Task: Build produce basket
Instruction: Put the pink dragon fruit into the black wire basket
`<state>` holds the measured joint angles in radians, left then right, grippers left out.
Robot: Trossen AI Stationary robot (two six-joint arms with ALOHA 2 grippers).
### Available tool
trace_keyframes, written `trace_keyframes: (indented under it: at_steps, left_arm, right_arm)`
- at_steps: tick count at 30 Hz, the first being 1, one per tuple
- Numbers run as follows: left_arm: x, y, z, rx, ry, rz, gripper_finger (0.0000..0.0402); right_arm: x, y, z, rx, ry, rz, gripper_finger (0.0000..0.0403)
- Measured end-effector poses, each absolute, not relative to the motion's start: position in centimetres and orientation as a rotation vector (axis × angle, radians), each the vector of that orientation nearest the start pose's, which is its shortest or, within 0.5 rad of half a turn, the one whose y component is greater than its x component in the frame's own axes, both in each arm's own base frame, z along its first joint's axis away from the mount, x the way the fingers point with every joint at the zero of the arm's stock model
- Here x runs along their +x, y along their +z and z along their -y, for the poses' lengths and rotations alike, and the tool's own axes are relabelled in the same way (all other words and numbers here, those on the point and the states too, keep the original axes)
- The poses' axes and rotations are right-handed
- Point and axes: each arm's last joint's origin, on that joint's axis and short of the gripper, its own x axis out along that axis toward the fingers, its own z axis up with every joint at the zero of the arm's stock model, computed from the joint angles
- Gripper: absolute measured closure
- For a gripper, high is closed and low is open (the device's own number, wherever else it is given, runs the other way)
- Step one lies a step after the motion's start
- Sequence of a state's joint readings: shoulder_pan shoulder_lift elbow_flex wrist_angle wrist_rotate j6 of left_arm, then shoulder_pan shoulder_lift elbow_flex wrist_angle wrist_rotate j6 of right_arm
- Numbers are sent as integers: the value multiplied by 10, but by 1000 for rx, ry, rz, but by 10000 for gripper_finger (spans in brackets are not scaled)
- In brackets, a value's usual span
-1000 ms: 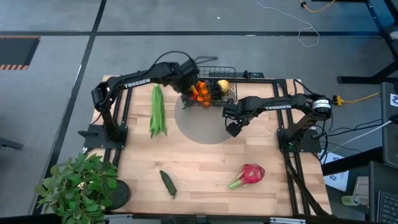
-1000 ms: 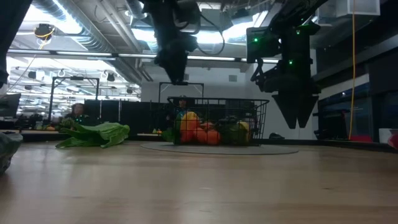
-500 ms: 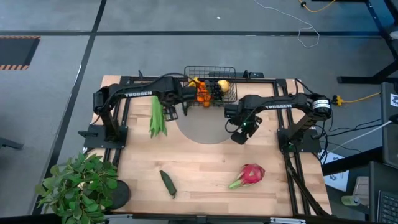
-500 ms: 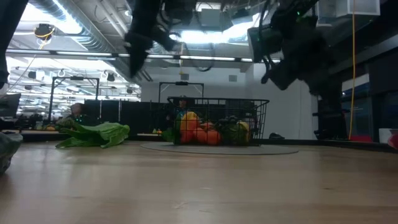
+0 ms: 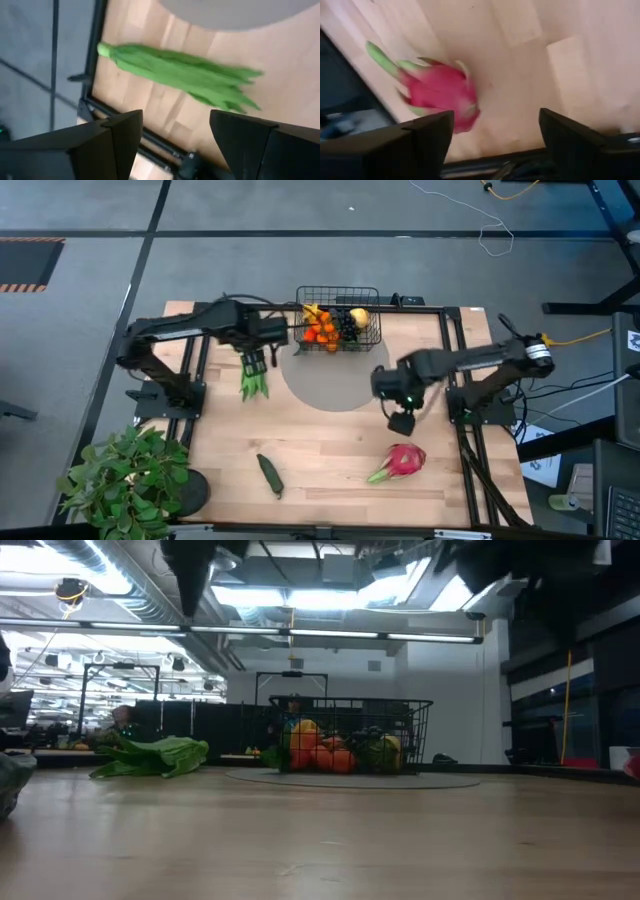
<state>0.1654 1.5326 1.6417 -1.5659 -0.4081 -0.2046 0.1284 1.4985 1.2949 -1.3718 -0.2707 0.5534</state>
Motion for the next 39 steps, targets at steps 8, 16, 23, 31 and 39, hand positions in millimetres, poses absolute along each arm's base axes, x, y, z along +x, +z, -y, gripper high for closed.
trace_keyframes:
  at_steps: [8, 16, 23, 31, 39]
  left_arm:
    - [204, 388, -27, -47, 535, -1250, 180]
    - [166, 392, -4, -85, 488, -1091, 180]
    - [148, 380, 3, -93, 465, -980, 179]
    - [154, 342, 5, -135, 463, -917, 179]
    - [184, 336, 19, -59, 258, -695, 178]
  right_arm:
    - [231, 293, -89, 413, -259, -1473, 124]
    - [230, 296, -123, 465, -252, -1310, 124]
    - [237, 300, -138, 463, -139, -1197, 124]
    - [239, 300, -138, 458, -159, -1160, 124]
    - [240, 301, -137, 447, -189, -1129, 124]
